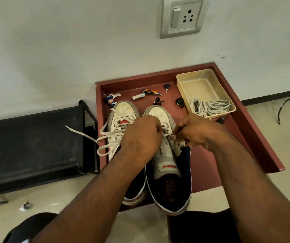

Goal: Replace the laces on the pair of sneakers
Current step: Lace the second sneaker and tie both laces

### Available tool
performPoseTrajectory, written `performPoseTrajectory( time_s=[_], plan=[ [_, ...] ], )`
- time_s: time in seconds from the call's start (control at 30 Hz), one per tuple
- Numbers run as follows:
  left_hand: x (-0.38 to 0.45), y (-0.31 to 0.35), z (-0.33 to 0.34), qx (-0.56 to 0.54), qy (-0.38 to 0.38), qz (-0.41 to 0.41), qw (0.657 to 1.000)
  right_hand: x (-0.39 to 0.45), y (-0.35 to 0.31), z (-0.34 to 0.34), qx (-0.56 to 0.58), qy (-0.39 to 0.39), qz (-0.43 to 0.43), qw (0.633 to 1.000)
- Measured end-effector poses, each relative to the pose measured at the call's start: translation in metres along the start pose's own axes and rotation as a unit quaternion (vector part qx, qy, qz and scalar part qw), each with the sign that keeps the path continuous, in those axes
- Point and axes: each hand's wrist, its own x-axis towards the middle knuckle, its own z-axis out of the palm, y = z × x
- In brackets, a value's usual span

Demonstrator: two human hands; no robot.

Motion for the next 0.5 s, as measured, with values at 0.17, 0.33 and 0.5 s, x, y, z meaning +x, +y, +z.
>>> performPoseTrajectory(
  time_s=[0.17, 0.33, 0.5],
  plan=[
    [-0.002, 0.012, 0.016, -0.081, 0.036, -0.019, 0.996, -0.005, 0.002, -0.003, 0.070, -0.011, 0.007, 0.997],
    [-0.001, 0.008, 0.027, -0.189, 0.067, -0.081, 0.976, -0.010, 0.003, -0.004, 0.111, -0.015, 0.006, 0.994],
    [0.001, 0.006, 0.033, -0.168, 0.075, -0.081, 0.980, -0.012, 0.004, -0.006, 0.137, -0.027, 0.008, 0.990]
  ],
)
